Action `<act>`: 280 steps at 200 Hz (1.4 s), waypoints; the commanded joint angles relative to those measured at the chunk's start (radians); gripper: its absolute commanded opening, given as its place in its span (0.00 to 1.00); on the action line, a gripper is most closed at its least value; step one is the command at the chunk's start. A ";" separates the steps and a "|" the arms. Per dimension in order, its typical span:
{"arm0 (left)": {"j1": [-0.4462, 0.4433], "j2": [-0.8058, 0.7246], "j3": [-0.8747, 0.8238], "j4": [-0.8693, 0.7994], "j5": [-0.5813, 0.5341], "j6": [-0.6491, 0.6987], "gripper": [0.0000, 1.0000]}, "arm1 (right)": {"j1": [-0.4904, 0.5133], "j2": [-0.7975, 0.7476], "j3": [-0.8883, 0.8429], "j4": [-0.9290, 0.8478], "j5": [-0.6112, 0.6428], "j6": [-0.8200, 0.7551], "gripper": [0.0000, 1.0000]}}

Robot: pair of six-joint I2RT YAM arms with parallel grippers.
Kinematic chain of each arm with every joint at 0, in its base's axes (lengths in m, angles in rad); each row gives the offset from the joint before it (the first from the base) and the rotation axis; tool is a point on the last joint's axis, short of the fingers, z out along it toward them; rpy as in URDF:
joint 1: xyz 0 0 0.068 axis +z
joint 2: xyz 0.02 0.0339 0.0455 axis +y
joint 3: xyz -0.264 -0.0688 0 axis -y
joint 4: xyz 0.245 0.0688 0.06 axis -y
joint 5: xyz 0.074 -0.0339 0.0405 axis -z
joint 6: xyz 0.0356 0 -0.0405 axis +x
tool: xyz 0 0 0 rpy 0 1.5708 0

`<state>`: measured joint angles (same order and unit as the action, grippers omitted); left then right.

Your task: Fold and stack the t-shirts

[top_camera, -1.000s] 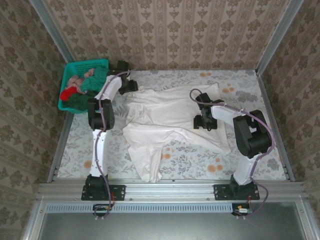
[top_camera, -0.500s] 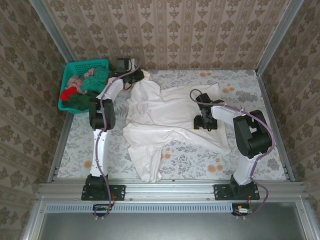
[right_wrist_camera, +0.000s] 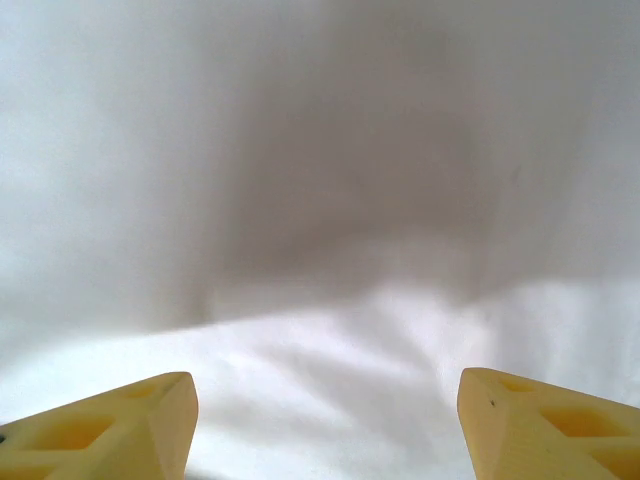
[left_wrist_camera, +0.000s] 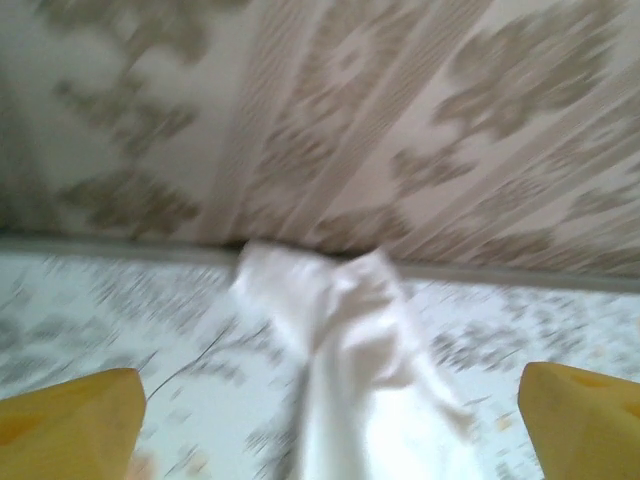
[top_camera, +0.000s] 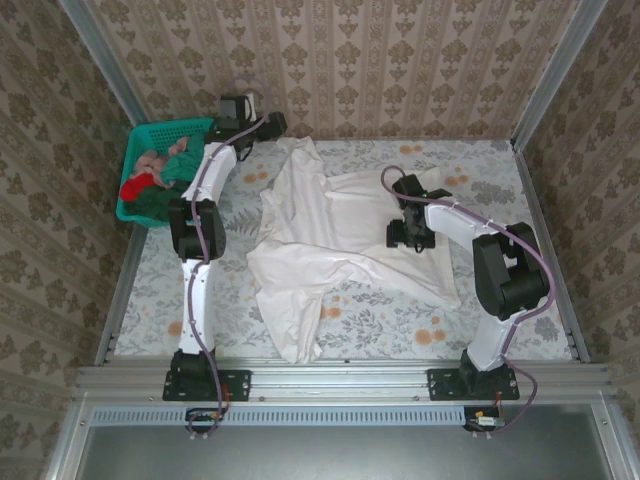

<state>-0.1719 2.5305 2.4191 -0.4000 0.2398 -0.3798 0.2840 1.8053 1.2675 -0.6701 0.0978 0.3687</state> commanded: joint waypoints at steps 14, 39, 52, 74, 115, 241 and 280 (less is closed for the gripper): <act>-0.027 -0.225 -0.204 -0.214 -0.146 0.113 1.00 | -0.058 0.078 0.220 0.006 0.037 0.048 0.70; -0.099 -0.442 -0.564 -0.065 -0.128 0.150 1.00 | -0.113 0.272 0.418 0.015 0.031 0.090 0.67; -0.139 -0.494 -0.699 0.003 -0.097 0.166 1.00 | -0.137 0.394 0.551 -0.030 0.004 0.100 0.66; -0.162 -0.477 -0.814 0.063 -0.025 0.144 0.93 | -0.152 0.574 0.791 -0.148 -0.013 0.086 0.64; -0.108 -0.385 -0.877 0.079 0.021 0.107 0.73 | -0.193 0.787 1.101 -0.323 -0.001 0.081 0.62; 0.004 -0.337 -0.855 -0.133 -0.068 0.125 0.72 | -0.451 0.876 1.316 -0.407 -0.214 0.169 0.61; -0.005 -0.428 -0.831 -0.157 -0.067 0.130 0.75 | -0.378 0.689 1.216 -0.422 -0.162 0.079 0.71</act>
<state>-0.1802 2.1624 1.5818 -0.4095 0.2157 -0.2604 -0.1593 2.6656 2.5507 -1.0336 -0.0940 0.5091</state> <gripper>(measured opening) 0.741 0.682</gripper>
